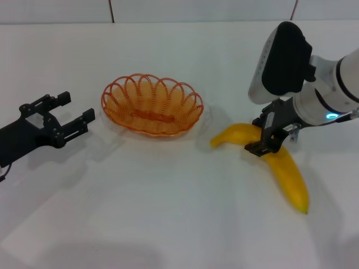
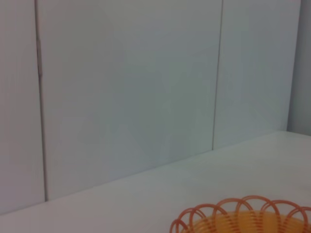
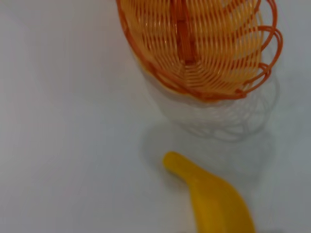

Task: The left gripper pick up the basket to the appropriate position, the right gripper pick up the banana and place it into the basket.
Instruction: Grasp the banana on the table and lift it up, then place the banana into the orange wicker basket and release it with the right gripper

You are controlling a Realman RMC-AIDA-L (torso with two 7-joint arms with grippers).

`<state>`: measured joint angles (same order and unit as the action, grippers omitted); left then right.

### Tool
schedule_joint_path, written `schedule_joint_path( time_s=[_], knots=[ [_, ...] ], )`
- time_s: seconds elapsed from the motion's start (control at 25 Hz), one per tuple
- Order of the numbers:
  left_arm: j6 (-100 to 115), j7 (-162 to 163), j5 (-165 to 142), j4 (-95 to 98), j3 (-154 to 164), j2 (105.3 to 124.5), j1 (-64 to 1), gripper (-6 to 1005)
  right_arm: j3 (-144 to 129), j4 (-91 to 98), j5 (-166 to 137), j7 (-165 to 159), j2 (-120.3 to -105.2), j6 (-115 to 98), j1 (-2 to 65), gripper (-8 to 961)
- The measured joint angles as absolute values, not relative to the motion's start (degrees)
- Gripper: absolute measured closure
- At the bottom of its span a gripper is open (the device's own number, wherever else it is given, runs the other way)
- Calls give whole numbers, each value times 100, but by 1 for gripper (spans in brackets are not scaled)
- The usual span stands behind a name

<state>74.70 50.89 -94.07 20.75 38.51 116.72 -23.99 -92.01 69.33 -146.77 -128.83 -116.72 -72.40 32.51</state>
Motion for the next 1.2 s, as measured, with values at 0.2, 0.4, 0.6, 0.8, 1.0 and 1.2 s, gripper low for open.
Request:
schedule_joint_path(
  time_s=[0.2, 0.4, 0.6, 0.8, 1.0, 1.2],
  knots=[
    [7470, 5089, -9404, 2075, 3851, 11672, -2404, 261, -9183, 6984, -14679, -13001, -11671, -7238, 3257, 315],
    [7470, 5089, -9403, 2071, 3844, 11672, -2408, 261, -9198, 7056, -14691, -13002, -11672, -7246, 3256, 419],
    [7471, 5089, -9403, 2065, 3840, 11672, -2408, 261, -9151, 7596, -14643, -13011, -11672, -7228, 3143, 470],
    [7471, 5087, -9403, 2054, 3827, 11676, -2408, 261, -9170, 7984, -14508, -13022, -11674, -7177, 3238, 469],
    [7471, 5057, -9399, 1984, 3828, 11679, -2466, 261, -9337, 8140, -14344, -13025, -11680, -7118, 3580, 468],
    [7471, 5049, -9400, 1861, 3855, 11674, -2592, 261, -9709, 7632, -14337, -13112, -11690, -6750, 4229, 469]
  ],
)
